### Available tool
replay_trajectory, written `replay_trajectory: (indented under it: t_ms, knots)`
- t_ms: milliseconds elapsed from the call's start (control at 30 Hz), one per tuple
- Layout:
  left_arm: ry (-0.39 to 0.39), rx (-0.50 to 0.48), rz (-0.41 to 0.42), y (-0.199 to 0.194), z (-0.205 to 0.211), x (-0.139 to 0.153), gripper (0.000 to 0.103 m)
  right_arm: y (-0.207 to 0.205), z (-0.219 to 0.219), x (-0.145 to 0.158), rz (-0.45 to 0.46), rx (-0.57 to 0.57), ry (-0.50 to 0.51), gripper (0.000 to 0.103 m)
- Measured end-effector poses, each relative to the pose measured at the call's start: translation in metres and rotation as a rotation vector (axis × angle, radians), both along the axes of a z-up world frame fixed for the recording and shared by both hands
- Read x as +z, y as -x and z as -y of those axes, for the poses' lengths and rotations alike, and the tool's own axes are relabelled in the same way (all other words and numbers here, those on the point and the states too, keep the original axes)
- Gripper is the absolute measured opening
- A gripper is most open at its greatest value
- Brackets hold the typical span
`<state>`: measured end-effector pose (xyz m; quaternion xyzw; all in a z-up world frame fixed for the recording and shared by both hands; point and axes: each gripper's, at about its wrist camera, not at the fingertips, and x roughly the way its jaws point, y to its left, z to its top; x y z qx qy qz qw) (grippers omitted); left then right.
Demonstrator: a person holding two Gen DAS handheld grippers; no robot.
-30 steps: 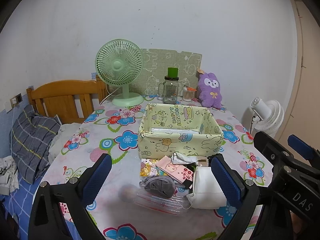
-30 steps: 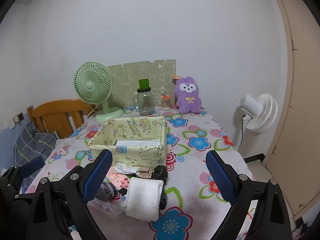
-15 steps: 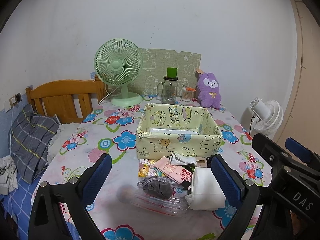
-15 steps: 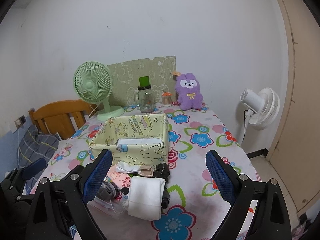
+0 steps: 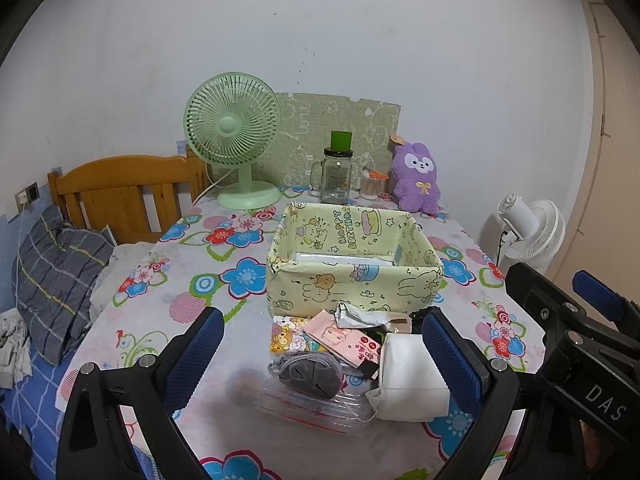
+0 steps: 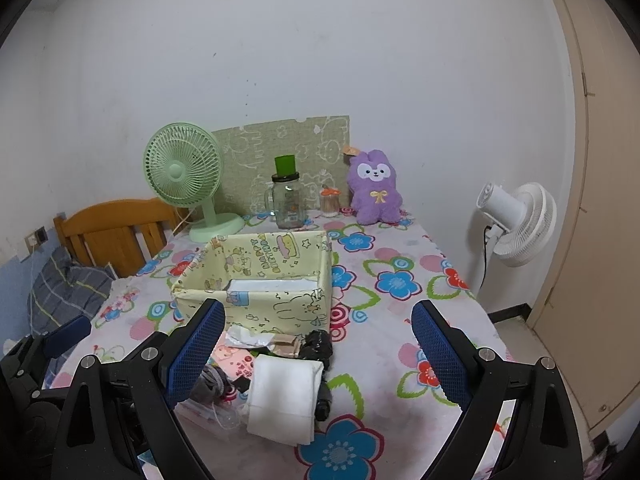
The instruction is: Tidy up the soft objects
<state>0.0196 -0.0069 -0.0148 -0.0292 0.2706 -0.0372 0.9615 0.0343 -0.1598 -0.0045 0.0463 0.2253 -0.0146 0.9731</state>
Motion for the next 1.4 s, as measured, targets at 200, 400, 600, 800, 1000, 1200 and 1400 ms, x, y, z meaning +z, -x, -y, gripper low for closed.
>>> replay_trajectory:
  t_ms: [200,400,600,800,1000,1200,1400]
  knots:
    - [-0.002,0.004,0.002,-0.001,-0.001,-0.001,0.1,-0.004,0.001,-0.002,-0.005,0.008,-0.014,0.095]
    - [0.0,0.007,-0.02,-0.008,-0.001,-0.009,0.098,-0.009,-0.001,-0.011,-0.026,0.017,-0.011,0.093]
    - [-0.006,-0.006,-0.049,-0.017,0.002,-0.021,0.097,-0.019,-0.004,-0.023,-0.048,0.03,-0.003,0.092]
    - [-0.006,-0.011,-0.084,-0.029,0.002,-0.033,0.093,-0.032,-0.006,-0.037,-0.086,0.042,-0.01,0.09]
    - [-0.006,-0.006,-0.134,-0.04,0.001,-0.05,0.09,-0.043,-0.011,-0.051,-0.118,0.066,-0.015,0.089]
    - [-0.009,-0.005,-0.184,-0.047,-0.001,-0.066,0.084,-0.053,-0.016,-0.067,-0.166,0.081,-0.017,0.089]
    - [-0.007,-0.008,-0.213,-0.051,-0.002,-0.076,0.078,-0.059,-0.02,-0.08,-0.204,0.08,-0.025,0.089]
